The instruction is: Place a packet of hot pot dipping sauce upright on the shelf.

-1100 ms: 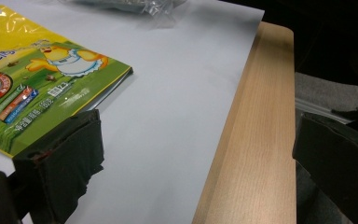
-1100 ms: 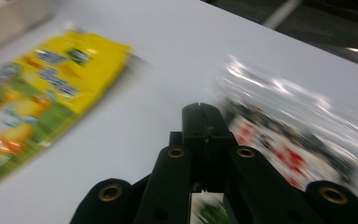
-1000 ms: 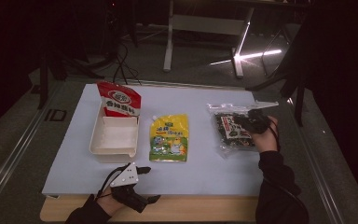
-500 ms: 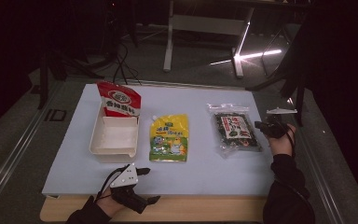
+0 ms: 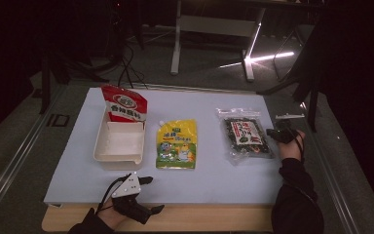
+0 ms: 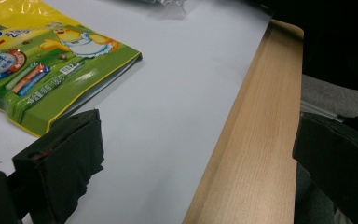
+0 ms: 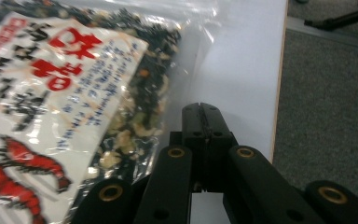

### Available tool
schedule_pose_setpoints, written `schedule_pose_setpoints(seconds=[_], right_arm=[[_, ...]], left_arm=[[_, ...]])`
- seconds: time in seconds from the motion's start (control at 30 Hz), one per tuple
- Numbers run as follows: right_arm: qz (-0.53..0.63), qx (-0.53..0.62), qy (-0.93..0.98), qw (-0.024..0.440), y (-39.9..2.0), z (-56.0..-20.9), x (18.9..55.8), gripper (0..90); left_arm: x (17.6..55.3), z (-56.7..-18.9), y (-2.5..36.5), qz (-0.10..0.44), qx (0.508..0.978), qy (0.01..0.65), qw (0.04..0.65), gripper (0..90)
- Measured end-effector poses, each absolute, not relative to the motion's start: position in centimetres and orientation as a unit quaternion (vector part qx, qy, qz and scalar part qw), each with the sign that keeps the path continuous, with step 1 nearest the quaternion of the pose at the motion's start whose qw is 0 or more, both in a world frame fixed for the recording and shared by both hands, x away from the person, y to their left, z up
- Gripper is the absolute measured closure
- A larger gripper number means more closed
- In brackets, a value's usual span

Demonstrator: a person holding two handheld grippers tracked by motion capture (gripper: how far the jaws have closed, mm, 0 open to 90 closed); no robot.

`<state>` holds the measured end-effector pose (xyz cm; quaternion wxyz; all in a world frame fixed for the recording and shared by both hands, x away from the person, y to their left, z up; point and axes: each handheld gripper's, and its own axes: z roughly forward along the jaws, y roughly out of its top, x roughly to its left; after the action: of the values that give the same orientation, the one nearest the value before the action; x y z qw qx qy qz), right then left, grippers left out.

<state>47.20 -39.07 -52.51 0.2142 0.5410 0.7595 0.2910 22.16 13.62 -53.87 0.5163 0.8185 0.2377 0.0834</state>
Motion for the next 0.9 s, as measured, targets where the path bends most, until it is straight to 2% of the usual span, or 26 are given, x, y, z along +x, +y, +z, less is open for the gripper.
schedule_pose_setpoints(seconds=[0.47, 0.9], right_arm=[[0.309, 0.547, 0.756, 0.184, -37.0, -53.6, 46.7, 90.0], [0.321, 0.523, 0.775, 0.152, -33.3, -53.6, 43.1, 90.0]], left_arm=[[22.1, -53.7, 13.7, 0.088, 0.821, 0.234, 0.513, 2.9], [22.2, -53.3, 12.8, 0.085, 0.825, 0.212, 0.517, 2.9]])
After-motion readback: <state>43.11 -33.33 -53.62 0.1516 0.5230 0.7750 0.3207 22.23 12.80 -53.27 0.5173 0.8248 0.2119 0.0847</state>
